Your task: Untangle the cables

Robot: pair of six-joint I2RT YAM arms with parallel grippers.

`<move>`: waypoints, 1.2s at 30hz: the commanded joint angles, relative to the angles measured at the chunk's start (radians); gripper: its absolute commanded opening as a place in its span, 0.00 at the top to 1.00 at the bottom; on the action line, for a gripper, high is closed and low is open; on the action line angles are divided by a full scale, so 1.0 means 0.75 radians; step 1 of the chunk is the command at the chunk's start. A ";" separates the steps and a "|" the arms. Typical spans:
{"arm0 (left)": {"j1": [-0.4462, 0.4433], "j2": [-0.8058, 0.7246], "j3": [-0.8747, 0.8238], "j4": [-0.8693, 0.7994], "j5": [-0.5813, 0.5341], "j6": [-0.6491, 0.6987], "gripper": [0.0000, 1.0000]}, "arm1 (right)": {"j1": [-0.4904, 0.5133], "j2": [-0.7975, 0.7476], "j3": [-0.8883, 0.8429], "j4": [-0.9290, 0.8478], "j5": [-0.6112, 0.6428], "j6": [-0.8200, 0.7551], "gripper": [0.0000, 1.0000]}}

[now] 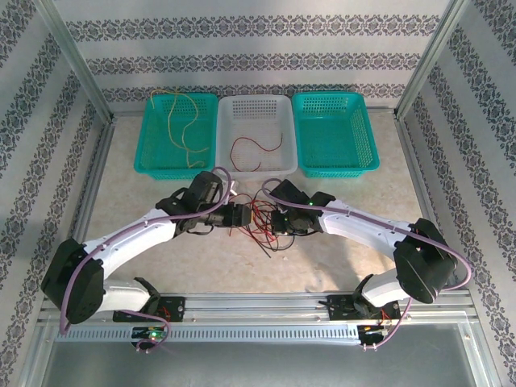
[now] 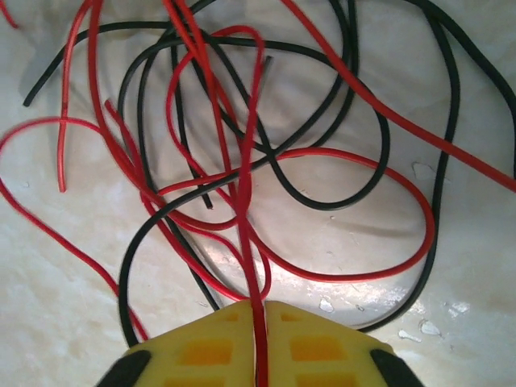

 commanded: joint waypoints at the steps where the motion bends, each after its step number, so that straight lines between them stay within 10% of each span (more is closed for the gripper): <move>1: -0.034 0.034 0.060 0.027 -0.013 0.020 0.54 | 0.010 -0.065 0.049 0.017 -0.014 -0.027 0.97; 36: -0.056 0.084 -0.064 0.027 -0.267 0.007 0.58 | 0.165 -0.537 0.535 -0.067 0.161 -0.357 1.00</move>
